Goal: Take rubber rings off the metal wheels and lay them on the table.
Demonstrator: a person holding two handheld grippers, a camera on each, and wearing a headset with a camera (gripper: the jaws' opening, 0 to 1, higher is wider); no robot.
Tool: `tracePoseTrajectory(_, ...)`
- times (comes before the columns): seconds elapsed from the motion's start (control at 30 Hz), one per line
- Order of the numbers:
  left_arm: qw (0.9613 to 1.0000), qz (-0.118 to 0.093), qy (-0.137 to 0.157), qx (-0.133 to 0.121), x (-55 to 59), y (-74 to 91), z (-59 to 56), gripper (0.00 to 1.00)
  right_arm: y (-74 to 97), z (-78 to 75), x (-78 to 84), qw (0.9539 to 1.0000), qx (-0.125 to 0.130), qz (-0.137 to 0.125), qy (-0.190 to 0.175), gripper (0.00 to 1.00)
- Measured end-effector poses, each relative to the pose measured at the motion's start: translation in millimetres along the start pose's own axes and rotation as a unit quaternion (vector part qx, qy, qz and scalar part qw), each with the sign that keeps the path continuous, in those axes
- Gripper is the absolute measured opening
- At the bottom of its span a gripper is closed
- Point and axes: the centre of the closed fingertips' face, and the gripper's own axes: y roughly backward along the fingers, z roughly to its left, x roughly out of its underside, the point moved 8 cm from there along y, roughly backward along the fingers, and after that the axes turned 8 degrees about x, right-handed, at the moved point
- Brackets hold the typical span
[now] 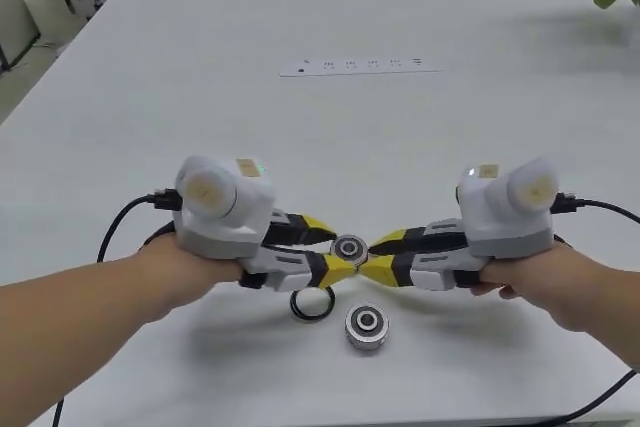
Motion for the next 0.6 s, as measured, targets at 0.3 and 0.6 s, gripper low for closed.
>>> tracePoseTrajectory(0.3, 0.9997, 0.008, -0.015, -0.017, -3.2, -3.8, 3.0, 0.19, -1.4, -0.9, -0.1, 1.0, 0.002, -0.002, -0.001, 0.17)
tracePoseTrajectory(0.6, 0.9989, 0.019, -0.033, -0.028, -2.9, -7.2, 2.0, 0.14, -3.2, -0.3, -0.3, 1.0, 0.004, -0.001, 0.006, 0.17)
